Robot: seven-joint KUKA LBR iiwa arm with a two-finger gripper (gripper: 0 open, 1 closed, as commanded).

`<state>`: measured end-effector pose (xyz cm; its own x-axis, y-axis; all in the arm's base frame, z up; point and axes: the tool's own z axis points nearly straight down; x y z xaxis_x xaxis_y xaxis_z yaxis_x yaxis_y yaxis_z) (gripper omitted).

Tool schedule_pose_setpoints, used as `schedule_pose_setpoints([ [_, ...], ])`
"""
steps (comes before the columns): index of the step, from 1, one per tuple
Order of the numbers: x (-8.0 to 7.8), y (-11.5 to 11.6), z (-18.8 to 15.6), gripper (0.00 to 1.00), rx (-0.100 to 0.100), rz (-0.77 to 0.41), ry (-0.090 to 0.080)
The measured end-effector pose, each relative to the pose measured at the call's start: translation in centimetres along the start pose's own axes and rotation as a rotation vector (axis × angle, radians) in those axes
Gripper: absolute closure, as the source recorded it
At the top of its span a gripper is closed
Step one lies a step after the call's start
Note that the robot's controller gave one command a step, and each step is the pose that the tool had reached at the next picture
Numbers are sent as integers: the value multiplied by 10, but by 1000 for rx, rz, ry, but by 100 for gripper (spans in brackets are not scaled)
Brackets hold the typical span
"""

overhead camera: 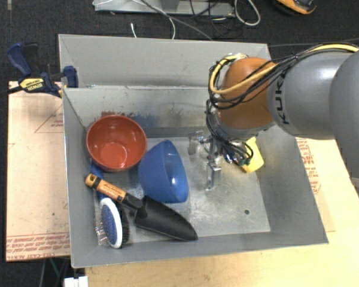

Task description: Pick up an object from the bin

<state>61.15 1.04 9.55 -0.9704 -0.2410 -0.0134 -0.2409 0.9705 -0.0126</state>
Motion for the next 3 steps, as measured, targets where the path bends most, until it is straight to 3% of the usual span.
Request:
schedule_pose_setpoints([
  [1, 8, 8, -1, 0, -6, -65, 0],
  [2, -13, 88, 17, 0, -5, -157, -3],
  [3, 41, 98, 11, 0, 0, -182, -4],
])
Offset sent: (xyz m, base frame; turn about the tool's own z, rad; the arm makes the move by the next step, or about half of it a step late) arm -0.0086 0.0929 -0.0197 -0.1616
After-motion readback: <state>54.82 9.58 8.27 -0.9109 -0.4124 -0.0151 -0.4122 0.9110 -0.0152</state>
